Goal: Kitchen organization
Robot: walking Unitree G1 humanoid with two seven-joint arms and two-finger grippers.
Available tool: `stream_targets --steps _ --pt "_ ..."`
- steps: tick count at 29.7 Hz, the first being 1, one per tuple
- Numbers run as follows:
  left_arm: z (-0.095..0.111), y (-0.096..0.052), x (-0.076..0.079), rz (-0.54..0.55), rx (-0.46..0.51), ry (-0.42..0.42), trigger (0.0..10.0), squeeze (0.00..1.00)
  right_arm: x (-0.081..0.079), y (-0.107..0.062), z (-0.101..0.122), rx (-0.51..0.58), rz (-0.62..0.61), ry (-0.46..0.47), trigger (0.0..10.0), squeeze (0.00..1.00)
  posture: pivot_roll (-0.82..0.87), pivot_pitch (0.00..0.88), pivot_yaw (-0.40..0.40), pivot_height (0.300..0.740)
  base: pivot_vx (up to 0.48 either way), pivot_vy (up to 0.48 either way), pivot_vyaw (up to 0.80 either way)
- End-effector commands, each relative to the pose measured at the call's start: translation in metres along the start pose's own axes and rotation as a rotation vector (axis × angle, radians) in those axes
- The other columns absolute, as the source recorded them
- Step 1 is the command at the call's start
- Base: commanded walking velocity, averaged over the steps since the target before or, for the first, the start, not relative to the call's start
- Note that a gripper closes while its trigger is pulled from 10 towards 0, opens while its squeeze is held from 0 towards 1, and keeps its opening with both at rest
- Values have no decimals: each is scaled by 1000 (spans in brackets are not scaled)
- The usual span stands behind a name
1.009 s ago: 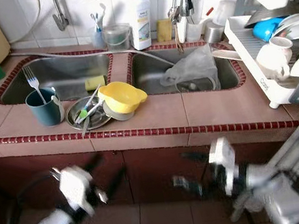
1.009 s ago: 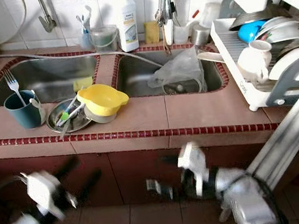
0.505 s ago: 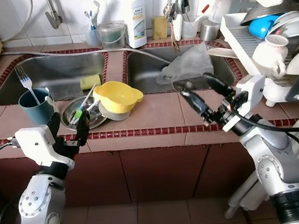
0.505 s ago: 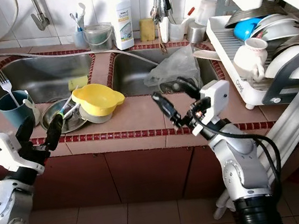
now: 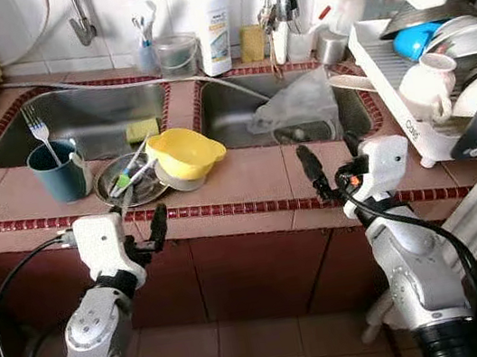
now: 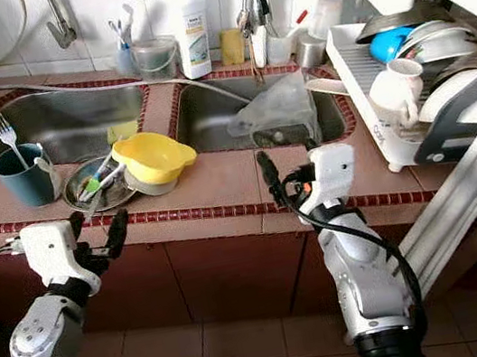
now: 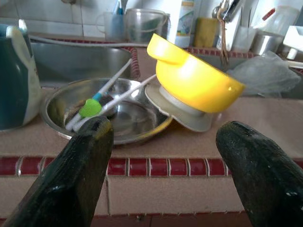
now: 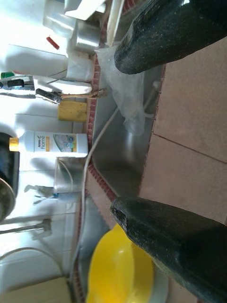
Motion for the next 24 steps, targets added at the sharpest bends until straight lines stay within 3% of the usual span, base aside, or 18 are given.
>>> stream_targets --steps 1,4,6,11,24 --pt "7 6 -5 3 2 -13 10000 0 7 2 5 5 -46 -44 10000 0 1 0 -25 740 0 0 0" --pt "13 7 -9 59 29 -11 10000 0 10 2 5 -11 -77 -20 10000 0 -3 0 -22 740 0 0 0" --pt "19 5 -3 68 51 -16 10000 0 8 0 4 -18 -76 -13 10000 0 -2 0 -24 740 0 0 0" --pt "23 6 10 25 59 -23 10000 0 -7 -1 2 1 -11 0 10000 0 2 0 -25 740 0 0 0" --pt "36 20 9 -29 98 43 10000 0 -8 10 18 46 25 -27 10000 0 1 0 -30 740 0 0 0"
Point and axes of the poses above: a point about 5 cm out from each wrist's last joint towards the gripper, its own y axis pointing out of the wrist towards the gripper, its own z axis along the axis of the wrist's last joint, x = y × z, the point moved 4 cm from there along y, pointing out of the wrist towards the gripper, and after that the axes turned 13 degrees about y, right-handed, at the moved point
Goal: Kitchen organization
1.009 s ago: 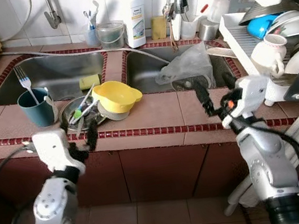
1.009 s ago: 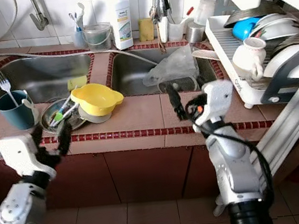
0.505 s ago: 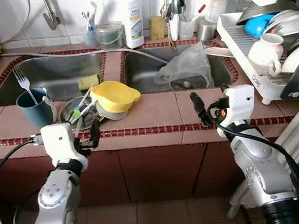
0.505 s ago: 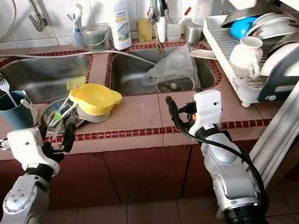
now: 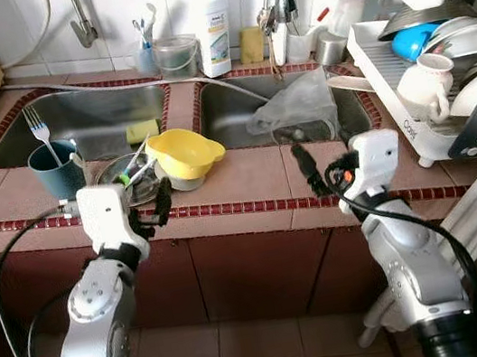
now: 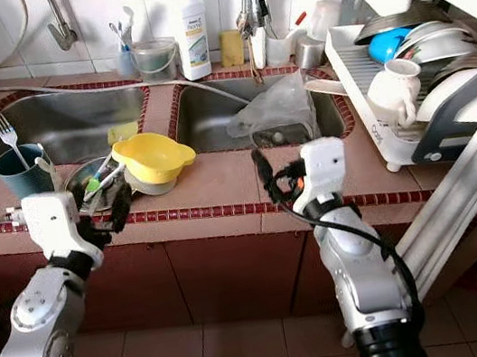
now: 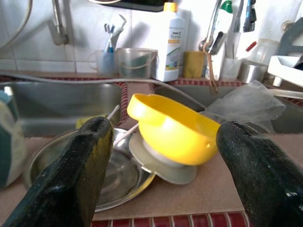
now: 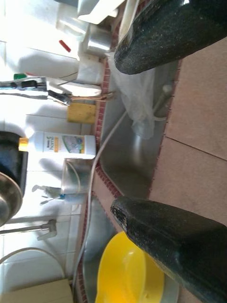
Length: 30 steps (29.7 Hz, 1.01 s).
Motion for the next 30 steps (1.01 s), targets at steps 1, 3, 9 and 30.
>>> stream_targets --steps 1,3,9,30 --pt "-1 2 3 -23 -8 12 10000 0 0 2 6 23 4 -15 10000 0 1 0 -30 740 0 0 0" --pt "-4 2 2 -19 -24 12 10000 0 0 2 6 23 4 -10 10000 0 1 0 -29 740 0 0 0" --pt "-2 2 0 16 6 -18 10000 0 -1 -1 1 17 19 -47 10000 0 2 0 -26 740 0 0 0" --pt "-9 0 7 -18 -6 -68 10000 0 1 -3 -3 10 25 -75 10000 0 6 0 -29 740 0 41 0"
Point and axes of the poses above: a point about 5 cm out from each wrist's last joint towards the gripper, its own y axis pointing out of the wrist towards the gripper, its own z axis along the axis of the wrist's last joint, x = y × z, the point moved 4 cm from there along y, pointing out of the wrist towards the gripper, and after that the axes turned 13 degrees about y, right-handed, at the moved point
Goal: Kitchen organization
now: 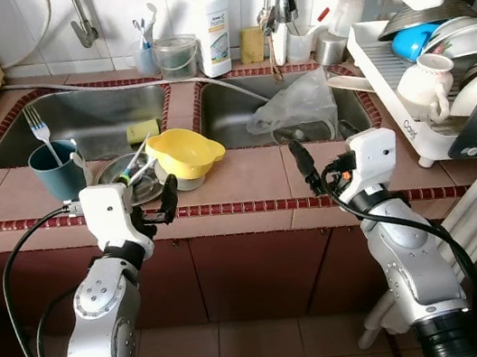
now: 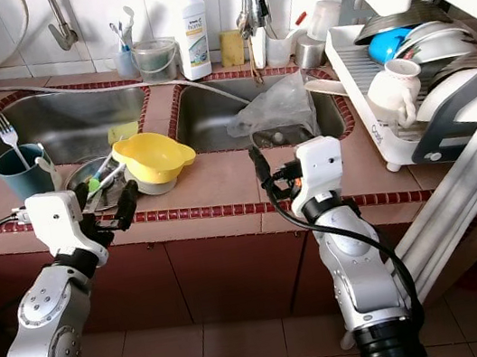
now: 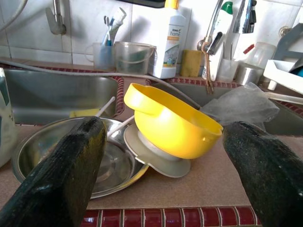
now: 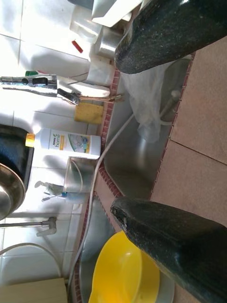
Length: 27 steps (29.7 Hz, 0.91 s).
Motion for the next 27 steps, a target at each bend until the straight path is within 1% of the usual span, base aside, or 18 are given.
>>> stream_targets --steps 1,27 --pt "-1 1 3 -17 -3 -4 10000 0 1 -1 -2 -6 4 -11 10000 0 6 0 -29 740 0 435 0" --pt "2 1 10 -56 1 0 10000 0 -1 -2 -2 1 10 -9 10000 0 9 0 -27 740 0 328 0"
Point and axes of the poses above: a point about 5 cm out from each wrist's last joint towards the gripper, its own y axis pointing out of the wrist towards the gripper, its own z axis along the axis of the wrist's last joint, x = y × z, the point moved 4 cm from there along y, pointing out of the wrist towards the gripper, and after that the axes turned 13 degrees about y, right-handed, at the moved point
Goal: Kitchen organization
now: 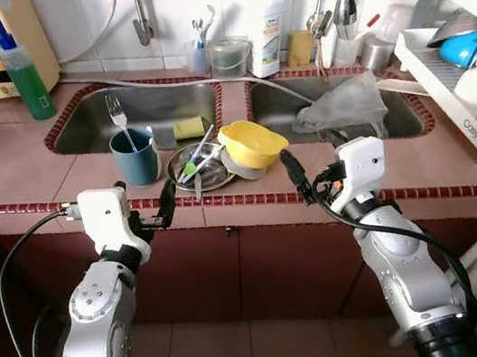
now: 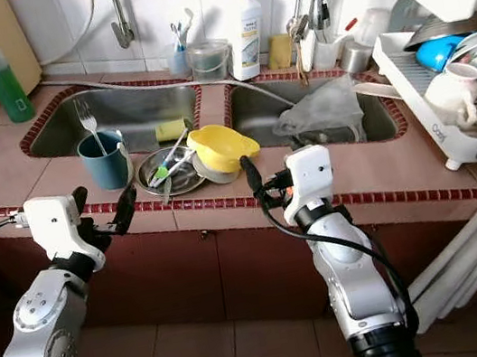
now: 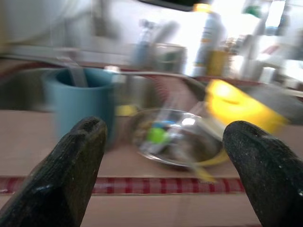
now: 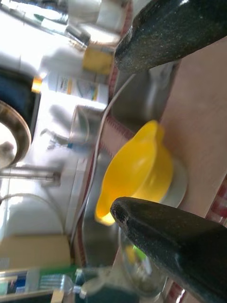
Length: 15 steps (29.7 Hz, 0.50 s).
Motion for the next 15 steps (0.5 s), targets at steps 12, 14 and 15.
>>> stream_targets --steps 12,14,15 --pt "7 5 -4 -39 16 36 10000 0 -2 4 9 36 10 -6 10000 0 -3 0 -22 740 0 316 0" --pt "7 5 -4 -40 16 36 10000 0 -2 4 10 37 9 -6 10000 0 -3 0 -22 740 0 319 0" --pt "7 6 -4 -40 17 36 10000 0 -2 4 10 38 7 -7 10000 0 -5 0 -21 740 0 307 0"
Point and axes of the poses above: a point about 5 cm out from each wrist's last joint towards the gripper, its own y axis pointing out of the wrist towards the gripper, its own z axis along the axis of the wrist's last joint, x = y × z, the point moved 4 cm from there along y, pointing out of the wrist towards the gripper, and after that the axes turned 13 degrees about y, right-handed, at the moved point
